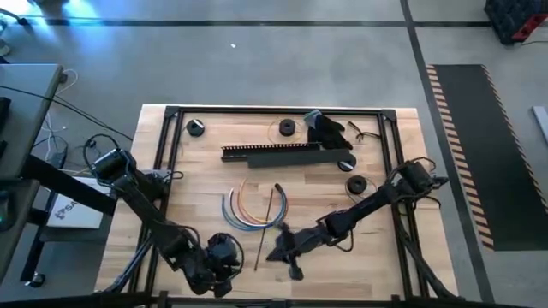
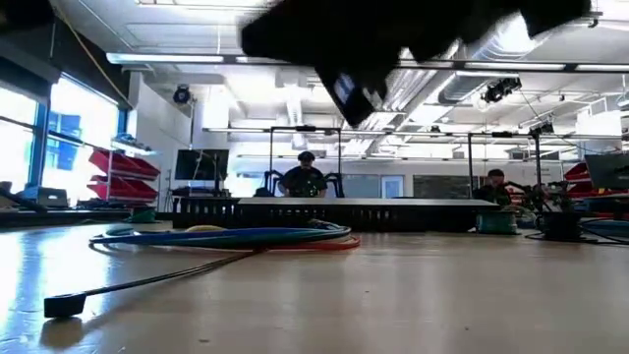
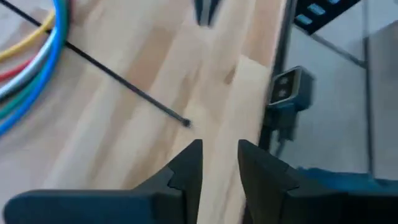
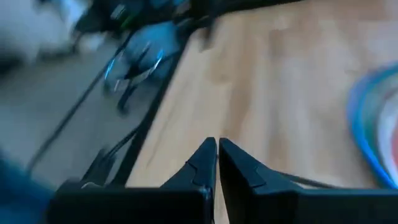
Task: Ziptie cables
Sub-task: Wrap the black zip tie around the cables
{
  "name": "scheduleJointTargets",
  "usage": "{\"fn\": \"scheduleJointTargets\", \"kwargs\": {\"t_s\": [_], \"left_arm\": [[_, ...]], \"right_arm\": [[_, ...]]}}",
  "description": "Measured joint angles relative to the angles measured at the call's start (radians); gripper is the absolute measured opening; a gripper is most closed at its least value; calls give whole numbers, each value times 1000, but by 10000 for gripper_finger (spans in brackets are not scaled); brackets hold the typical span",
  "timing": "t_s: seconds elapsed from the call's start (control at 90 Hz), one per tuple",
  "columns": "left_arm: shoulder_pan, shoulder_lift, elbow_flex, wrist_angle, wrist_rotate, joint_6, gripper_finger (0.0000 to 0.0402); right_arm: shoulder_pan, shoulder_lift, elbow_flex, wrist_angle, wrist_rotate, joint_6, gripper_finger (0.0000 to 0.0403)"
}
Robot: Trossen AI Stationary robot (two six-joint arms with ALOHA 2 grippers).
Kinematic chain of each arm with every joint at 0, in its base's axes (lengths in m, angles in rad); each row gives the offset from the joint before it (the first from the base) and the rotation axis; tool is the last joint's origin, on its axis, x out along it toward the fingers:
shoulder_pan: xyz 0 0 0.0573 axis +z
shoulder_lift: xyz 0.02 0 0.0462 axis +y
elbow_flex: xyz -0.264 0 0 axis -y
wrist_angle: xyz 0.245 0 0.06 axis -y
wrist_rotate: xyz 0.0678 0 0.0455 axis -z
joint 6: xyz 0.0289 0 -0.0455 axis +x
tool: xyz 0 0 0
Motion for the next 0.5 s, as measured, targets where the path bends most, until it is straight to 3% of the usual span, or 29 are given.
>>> {"fn": "scheduleJointTargets", "kwargs": {"t_s": [0.289, 0.5], "left_arm": [[0, -101, 0, 38, -3, 0, 90], [-12, -102, 0, 36, 0, -15, 90]], "right_arm": [[-59, 260, 450, -484, -170, -228, 134], [-87, 421, 681, -738, -222, -377, 157]]}}
